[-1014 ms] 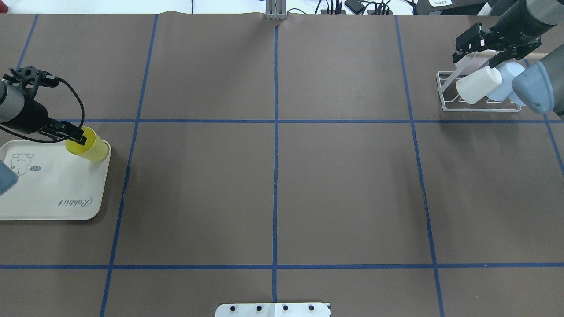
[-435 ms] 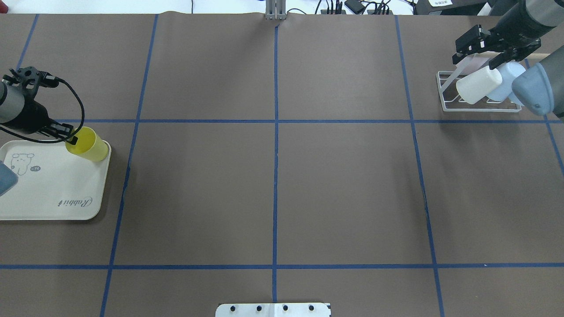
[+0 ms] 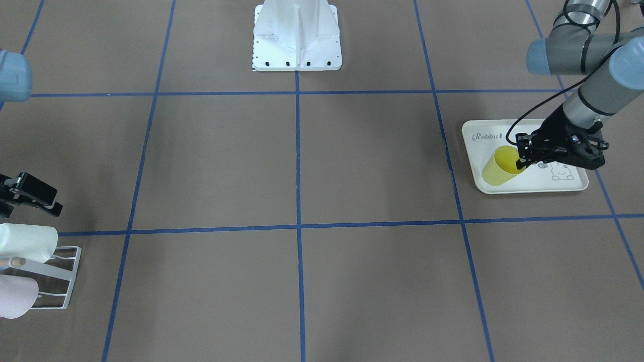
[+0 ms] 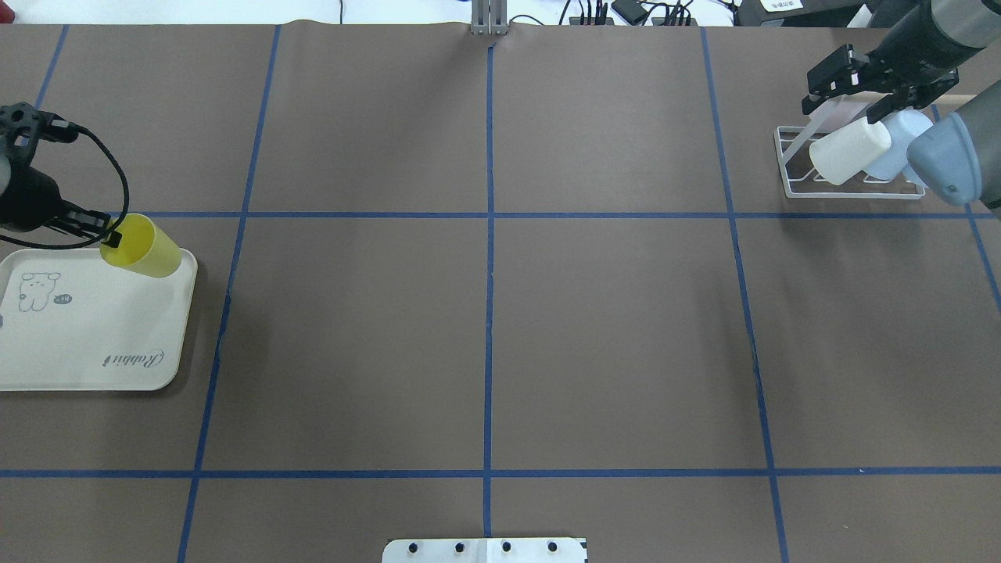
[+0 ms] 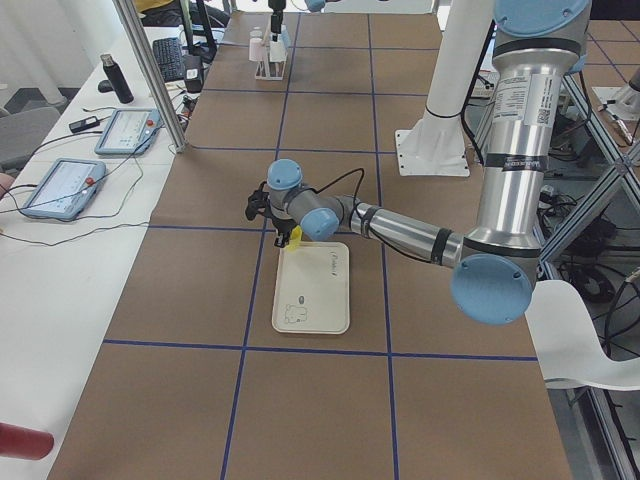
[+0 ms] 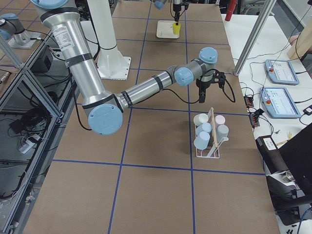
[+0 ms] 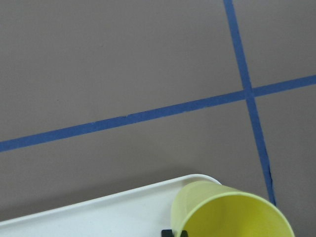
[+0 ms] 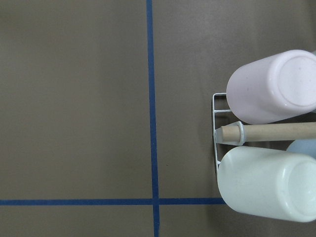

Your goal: Transfer IKEA cup to right arm and place on rack

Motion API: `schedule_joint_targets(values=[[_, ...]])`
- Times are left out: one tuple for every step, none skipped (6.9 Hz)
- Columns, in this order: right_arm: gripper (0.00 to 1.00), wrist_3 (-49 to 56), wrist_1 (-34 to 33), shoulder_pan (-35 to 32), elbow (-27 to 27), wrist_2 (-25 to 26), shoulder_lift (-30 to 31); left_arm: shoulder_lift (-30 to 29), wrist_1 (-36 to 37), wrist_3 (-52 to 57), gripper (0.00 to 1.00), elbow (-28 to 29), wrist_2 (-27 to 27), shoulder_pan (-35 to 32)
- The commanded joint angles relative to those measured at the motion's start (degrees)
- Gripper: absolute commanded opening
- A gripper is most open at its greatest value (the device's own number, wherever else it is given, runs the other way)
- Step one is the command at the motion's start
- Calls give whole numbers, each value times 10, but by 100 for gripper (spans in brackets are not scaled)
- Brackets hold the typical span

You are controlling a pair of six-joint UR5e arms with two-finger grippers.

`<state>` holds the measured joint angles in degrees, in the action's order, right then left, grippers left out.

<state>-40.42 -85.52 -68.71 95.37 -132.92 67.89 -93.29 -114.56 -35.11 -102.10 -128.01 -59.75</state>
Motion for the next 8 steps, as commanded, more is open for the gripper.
schedule_joint_targets(values=[[100, -4, 1, 2, 2, 0, -1, 1, 87, -37, 0, -109, 1, -17], [100, -32, 2, 17, 10, 3, -1, -34, 89, -123, 0, -119, 3, -15], [100, -54, 2, 30, 15, 5, -6, -74, 88, -194, 0, -121, 3, -5], [100, -89, 3, 44, 33, 5, -8, -115, 86, -269, 0, -122, 4, 23], [100, -150, 10, 71, 60, 6, -13, -156, 86, -345, 0, -122, 14, 59], [100, -224, 52, 88, 68, 6, -20, -201, 84, -424, 0, -122, 61, 106], [100, -291, 115, 96, 68, 5, -19, -229, 27, -525, 0, -110, 149, 179], [100, -354, 165, 99, 71, 3, -19, -231, -79, -605, 0, -94, 180, 204]])
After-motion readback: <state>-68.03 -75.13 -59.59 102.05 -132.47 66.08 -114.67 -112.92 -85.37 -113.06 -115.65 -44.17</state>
